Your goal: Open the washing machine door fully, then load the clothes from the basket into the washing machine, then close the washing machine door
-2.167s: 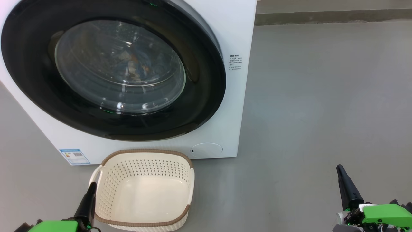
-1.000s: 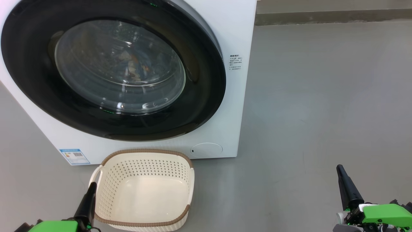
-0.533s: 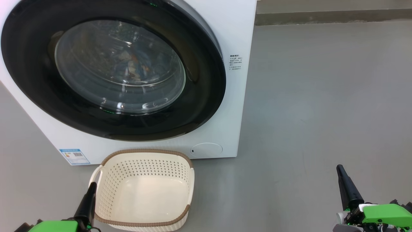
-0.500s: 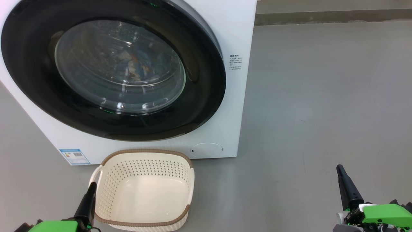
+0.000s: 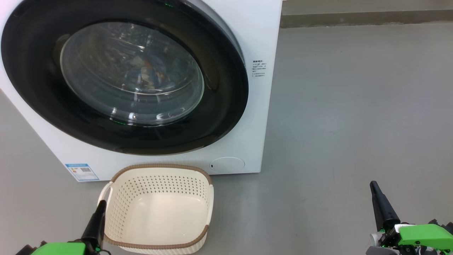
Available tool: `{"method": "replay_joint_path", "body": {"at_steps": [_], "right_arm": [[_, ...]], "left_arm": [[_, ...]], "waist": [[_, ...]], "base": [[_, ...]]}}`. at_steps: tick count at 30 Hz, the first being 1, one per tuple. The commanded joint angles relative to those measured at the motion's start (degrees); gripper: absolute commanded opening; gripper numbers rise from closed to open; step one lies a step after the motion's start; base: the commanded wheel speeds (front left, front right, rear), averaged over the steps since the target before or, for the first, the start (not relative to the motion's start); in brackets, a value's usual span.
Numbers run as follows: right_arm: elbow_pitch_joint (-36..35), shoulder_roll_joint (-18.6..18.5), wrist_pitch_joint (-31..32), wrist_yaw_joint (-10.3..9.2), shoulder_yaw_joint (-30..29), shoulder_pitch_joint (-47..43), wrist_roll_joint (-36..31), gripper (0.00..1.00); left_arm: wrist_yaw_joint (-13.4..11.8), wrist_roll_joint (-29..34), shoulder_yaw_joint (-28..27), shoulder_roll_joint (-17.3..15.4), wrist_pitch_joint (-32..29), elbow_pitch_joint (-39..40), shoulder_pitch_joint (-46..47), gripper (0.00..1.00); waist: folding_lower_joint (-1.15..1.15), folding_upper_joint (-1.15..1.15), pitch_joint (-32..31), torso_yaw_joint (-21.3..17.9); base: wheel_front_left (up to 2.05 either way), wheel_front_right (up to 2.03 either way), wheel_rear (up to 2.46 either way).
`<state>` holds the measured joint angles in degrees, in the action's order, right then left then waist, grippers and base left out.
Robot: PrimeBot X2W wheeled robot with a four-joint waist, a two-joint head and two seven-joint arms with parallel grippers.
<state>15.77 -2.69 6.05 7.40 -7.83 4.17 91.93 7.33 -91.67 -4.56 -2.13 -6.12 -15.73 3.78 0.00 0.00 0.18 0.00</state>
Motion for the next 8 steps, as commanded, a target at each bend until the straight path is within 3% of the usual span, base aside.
{"method": "replay_joint_path", "body": {"at_steps": [1,8], "right_arm": [[-1.75,-0.19,0.45,0.09,1.3,2.02,0.23,0.0],[-1.75,-0.19,0.44,0.09,1.3,2.02,0.23,0.0]], "left_arm": [[0.15,-0.5,-1.96,-0.75,-0.36,1.7,2.4,0.0],[0.15,-0.5,-1.96,-0.75,-0.36,1.7,2.4,0.0]], "waist": [[0.0,0.0,0.0,0.0],[0.0,0.0,0.0,0.0]], "base": [[0.0,0.0,0.0],[0.0,0.0,0.0]]}}
